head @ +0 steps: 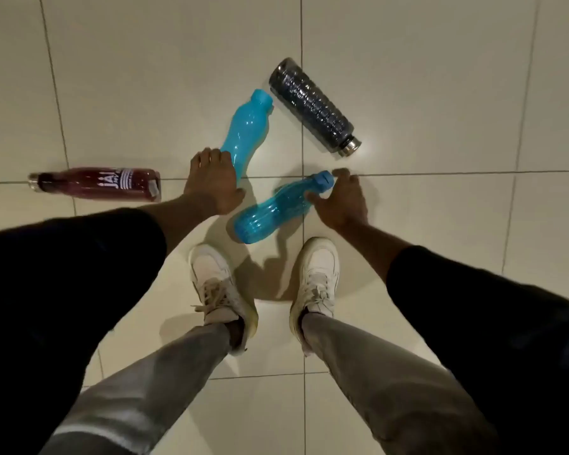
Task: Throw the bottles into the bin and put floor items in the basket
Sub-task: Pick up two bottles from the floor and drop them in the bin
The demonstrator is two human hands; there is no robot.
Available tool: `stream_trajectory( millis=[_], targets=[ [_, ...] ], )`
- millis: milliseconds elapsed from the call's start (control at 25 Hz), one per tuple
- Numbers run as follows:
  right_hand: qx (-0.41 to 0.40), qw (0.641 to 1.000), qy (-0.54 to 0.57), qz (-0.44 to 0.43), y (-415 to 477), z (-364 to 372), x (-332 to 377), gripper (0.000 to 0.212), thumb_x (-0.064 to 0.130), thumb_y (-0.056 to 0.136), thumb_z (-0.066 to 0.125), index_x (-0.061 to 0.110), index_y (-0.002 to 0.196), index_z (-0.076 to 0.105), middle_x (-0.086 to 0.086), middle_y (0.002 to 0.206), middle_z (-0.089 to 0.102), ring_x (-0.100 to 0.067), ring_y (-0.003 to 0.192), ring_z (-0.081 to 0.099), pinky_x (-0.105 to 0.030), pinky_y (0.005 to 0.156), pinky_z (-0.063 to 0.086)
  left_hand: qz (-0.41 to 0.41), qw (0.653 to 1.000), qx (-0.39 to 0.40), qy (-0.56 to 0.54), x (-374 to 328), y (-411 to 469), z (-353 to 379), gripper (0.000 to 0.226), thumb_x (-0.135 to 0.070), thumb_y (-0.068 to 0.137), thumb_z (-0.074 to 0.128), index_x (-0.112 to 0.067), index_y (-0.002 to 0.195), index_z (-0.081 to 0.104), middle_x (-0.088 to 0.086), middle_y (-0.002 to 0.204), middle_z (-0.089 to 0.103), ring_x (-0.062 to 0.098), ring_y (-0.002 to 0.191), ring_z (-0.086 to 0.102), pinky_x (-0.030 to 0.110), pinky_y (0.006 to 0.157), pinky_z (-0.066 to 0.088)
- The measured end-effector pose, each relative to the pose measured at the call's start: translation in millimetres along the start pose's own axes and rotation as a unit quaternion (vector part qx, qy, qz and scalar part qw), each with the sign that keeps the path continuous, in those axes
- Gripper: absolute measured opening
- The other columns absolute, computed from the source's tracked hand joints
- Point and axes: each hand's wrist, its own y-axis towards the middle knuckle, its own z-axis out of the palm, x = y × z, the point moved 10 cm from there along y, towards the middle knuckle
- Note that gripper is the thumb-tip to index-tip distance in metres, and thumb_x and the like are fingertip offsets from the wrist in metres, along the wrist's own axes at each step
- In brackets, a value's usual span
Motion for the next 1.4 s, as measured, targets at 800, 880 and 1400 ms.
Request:
stream_trajectory(
  millis=[800, 880, 1400],
  targets=[
    [-0.041, 0.991, -0.108, -0.068, 66.1, -73.7, 44.1, 0.072, 0.055, 0.072, 0.083, 0.017, 0.122, 0.048, -0.007, 0.117, 0.065, -0.03, 0.096, 0.064, -0.036, 0.073, 0.052, -0.198, 0.927, -0.024, -0.316, 48.4, -10.8, -19.0, 0.082, -0.055, 0.071, 0.092, -0.01, 0.128, 0.054, 0.01, 0.121, 0.067, 0.027, 0.096, 0.062, 0.035, 0.076, 0.046],
    [-0.031, 0.993, -0.085, -0.081, 7.3, -95.7, 60.3, 0.072, 0.057, 0.073, 0.082, 0.017, 0.123, 0.048, -0.005, 0.114, 0.065, -0.024, 0.088, 0.062, -0.031, 0.064, 0.048, -0.203, 0.924, -0.011, -0.325, 46.1, -53.8, -57.4, 0.08, -0.057, 0.072, 0.091, -0.012, 0.127, 0.056, 0.007, 0.117, 0.067, 0.023, 0.091, 0.059, 0.034, 0.074, 0.047],
    [0.01, 0.995, -0.028, -0.1, -323.6, -260.2, 186.3, 0.082, 0.061, 0.073, 0.082, 0.017, 0.133, 0.047, -0.003, 0.121, 0.063, -0.023, 0.1, 0.066, -0.045, 0.08, 0.061, -0.253, 0.858, -0.021, -0.446, 23.8, -350.8, -259.2, 0.068, -0.055, 0.074, 0.092, -0.016, 0.116, 0.055, 0.006, 0.111, 0.069, 0.023, 0.093, 0.068, 0.035, 0.076, 0.055]
  ],
)
